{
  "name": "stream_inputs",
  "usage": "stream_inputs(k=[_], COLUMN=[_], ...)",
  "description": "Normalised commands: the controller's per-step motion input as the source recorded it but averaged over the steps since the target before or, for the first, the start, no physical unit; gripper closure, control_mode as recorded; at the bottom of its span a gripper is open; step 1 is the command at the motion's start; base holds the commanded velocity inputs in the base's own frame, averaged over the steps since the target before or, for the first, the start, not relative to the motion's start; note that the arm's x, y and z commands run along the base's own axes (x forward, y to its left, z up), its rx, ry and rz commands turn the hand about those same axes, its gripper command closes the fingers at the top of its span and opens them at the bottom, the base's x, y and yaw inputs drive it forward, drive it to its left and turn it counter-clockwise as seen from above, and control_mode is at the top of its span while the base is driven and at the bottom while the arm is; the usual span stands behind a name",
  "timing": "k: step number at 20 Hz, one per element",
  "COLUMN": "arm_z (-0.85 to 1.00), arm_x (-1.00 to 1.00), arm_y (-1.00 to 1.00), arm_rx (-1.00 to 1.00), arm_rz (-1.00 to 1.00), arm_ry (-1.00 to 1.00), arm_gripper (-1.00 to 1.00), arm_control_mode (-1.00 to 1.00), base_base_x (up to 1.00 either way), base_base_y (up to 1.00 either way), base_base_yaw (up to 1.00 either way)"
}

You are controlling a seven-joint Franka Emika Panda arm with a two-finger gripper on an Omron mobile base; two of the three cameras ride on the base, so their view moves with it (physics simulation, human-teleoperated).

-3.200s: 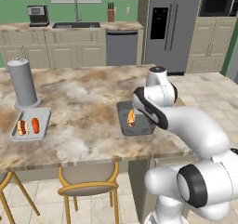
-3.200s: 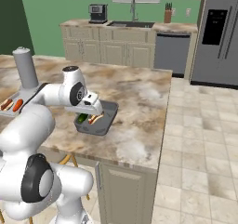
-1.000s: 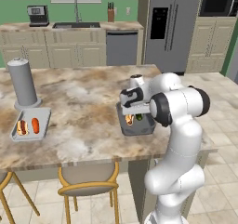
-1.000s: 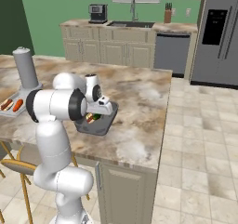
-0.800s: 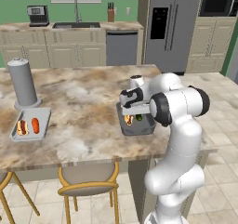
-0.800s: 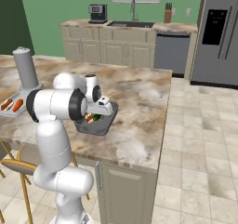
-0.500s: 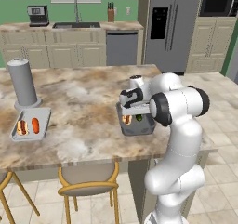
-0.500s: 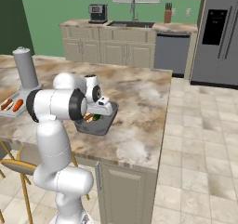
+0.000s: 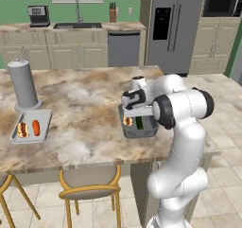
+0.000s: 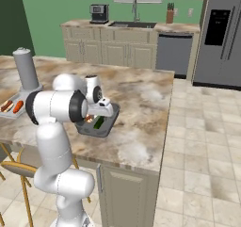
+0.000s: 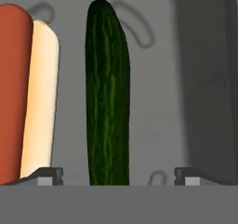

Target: Place one cooked food and one vegetable from the large plate to each tupperware container.

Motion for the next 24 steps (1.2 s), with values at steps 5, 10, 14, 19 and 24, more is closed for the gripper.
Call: stream_inputs(k=[5,10,14,19,24], arm_z=[0.45,0.80,0.77,0.76,0.79], arm_x=[-0.42,-0.84,-1.00,-1.00,-1.00], arm_y=[0.00,0.00,0.00,0.00,0.00], arm_rx=[0.00,0.00,0.00,0.05,0.06], arm_rz=[0.00,0.00,0.00,0.00,0.00], arm_ry=[0.00,0.00,-0.01,-0.10,-0.14], arm_gripper=[-1.00,-1.00,-1.00,-1.00,-1.00], arm_control_mode=[-1.00,-1.00,-1.00,-1.00,-1.00], base_base_x=[0.00,0.00,0.00,0.00,0.00], base_base_y=[0.00,0.00,0.00,0.00,0.00], base_base_yaw=[0.00,0.00,0.00,0.00,0.00])
